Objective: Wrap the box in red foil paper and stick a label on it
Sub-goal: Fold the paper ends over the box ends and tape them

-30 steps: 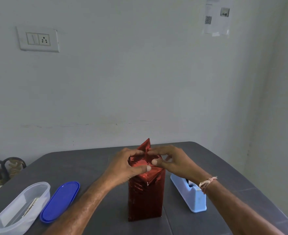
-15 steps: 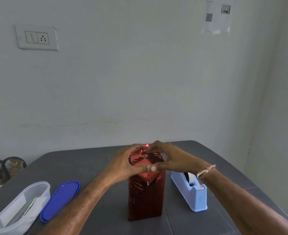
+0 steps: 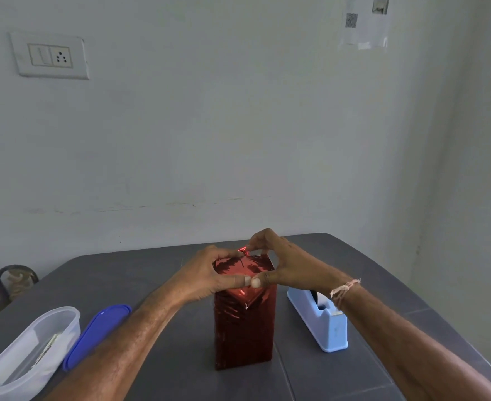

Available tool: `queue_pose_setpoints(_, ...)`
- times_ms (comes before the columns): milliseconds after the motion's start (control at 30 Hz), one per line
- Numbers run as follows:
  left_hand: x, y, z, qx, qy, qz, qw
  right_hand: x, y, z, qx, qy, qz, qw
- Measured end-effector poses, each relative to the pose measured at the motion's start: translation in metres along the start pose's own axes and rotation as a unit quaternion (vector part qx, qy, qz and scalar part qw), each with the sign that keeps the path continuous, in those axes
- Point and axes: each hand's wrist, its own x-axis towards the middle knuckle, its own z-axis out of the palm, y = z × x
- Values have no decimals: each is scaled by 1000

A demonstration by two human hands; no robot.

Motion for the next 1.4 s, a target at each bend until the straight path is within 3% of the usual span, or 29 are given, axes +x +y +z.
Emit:
queue_pose_setpoints(100, 0, 1, 0, -16, -2, -9, 1000, -6, 0, 5, 22, 34, 3, 999)
queue_pose_setpoints(200, -1, 3, 0, -38, -1, -11, 999, -24, 0, 12, 100, 134, 16, 986)
queue_pose_setpoints(333, -1, 2, -1, -60, 4, -5, 998, -64, 25, 18, 117, 312, 116, 936)
queue_pose_setpoints(400, -2, 1, -1, -68, 5, -3, 998, -82, 46, 17, 97, 354, 196, 909)
queue_pose_setpoints(500, -3, -4, 1, -69, 5, -2, 998, -102, 78, 17, 74, 298, 330, 893)
queue_pose_setpoints(600, -2, -8, 4, -71, -2, 2, 997, -110, 99, 20, 105, 222, 392, 886)
queue_pose_setpoints(967, -3, -3, 6, -75, -1, 0, 997, -91, 97, 2, 180, 150, 459, 857)
queue_pose_setpoints(1400, -5, 1, 5, -85, -1, 5, 996, -104, 96, 9, 328, 209, 451, 804)
